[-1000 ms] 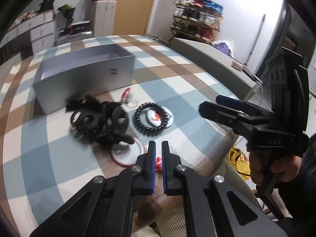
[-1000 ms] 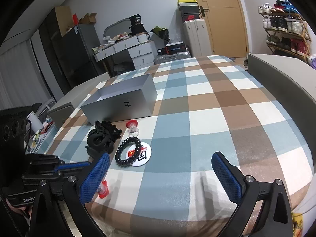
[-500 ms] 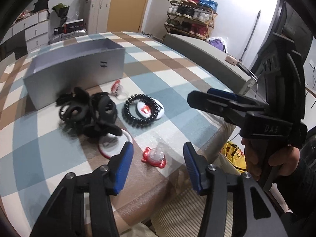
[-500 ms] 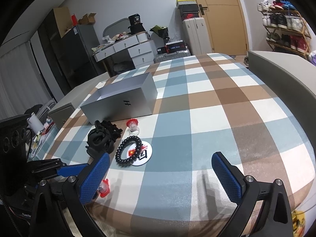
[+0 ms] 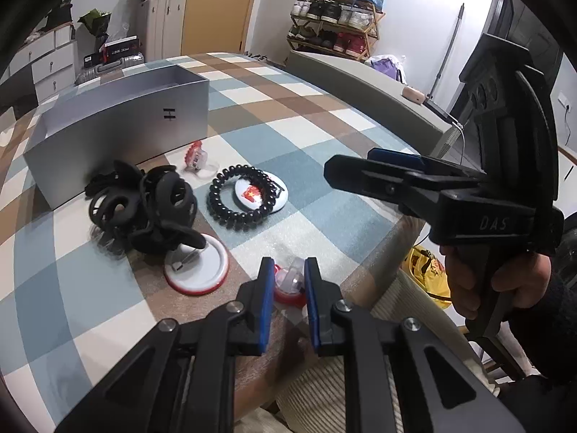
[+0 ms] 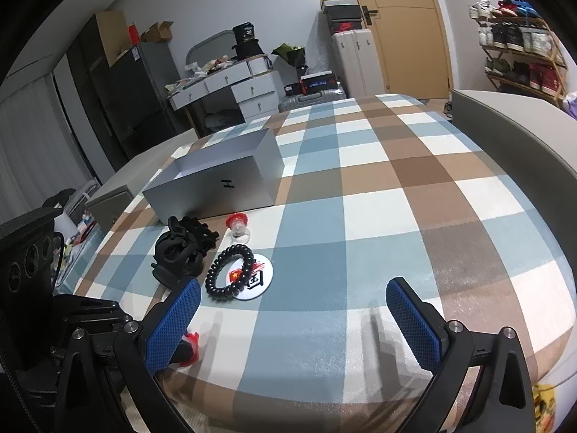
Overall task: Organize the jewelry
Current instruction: 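Lower the left gripper onto the small red item and close on it, then grasp another black beaded bracelet with the right gripper while the left gripper holds the red item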
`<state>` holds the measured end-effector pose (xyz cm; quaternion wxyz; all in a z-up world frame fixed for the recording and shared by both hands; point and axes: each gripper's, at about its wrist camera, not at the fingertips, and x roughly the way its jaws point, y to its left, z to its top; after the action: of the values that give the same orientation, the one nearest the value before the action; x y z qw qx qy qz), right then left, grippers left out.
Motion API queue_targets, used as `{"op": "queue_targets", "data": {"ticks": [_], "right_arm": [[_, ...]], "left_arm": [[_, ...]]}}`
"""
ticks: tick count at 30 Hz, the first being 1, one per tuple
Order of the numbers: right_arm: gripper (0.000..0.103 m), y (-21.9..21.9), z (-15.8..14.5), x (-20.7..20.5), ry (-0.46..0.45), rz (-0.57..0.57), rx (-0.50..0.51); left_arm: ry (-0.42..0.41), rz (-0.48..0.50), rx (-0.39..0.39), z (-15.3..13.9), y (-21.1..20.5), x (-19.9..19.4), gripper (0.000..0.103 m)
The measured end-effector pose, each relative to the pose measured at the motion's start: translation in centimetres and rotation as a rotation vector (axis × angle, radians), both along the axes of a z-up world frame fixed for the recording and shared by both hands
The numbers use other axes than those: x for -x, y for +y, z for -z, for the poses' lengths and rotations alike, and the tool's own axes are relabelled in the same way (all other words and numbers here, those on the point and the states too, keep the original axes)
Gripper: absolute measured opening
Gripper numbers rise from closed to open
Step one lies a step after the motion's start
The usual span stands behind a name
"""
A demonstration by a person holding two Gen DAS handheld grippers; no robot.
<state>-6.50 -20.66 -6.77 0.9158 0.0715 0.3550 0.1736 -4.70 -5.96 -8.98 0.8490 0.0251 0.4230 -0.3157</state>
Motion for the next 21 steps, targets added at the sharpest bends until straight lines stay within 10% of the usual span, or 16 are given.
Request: {"op": "queue_targets", "data": {"ticks": [21], "right_arm": [[0.075,9.7,2.2,-2.4,0.018,-0.159,0.408]], "left_arm": [[-0.167,-0.222,0.15,-5.6,8.3,0.7,0.012]]}}
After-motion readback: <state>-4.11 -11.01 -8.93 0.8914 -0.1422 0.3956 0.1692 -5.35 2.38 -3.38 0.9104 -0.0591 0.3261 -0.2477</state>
